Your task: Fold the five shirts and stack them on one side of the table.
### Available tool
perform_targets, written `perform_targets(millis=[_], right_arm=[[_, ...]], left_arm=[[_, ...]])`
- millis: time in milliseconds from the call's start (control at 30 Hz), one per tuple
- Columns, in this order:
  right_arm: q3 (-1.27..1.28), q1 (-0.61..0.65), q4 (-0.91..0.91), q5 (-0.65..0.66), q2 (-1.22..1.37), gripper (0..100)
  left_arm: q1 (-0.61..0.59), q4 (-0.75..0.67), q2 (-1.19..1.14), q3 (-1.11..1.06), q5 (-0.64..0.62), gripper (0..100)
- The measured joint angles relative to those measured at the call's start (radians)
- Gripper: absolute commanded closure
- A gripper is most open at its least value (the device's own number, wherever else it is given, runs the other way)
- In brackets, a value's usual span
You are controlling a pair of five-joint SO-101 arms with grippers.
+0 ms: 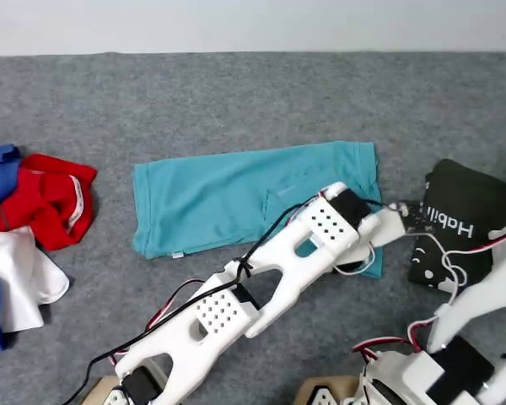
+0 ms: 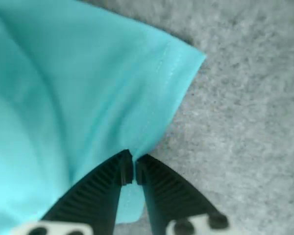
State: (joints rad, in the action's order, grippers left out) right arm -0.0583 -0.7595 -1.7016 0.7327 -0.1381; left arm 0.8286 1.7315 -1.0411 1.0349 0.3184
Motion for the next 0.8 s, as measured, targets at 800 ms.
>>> perform_targets(millis=[800], right_arm=[[0.002, 0.000, 0.000, 0.000, -0.054, 98.8]], left_arm=[[-0.233, -0.201, 0.029, 0.006, 0.046, 99]])
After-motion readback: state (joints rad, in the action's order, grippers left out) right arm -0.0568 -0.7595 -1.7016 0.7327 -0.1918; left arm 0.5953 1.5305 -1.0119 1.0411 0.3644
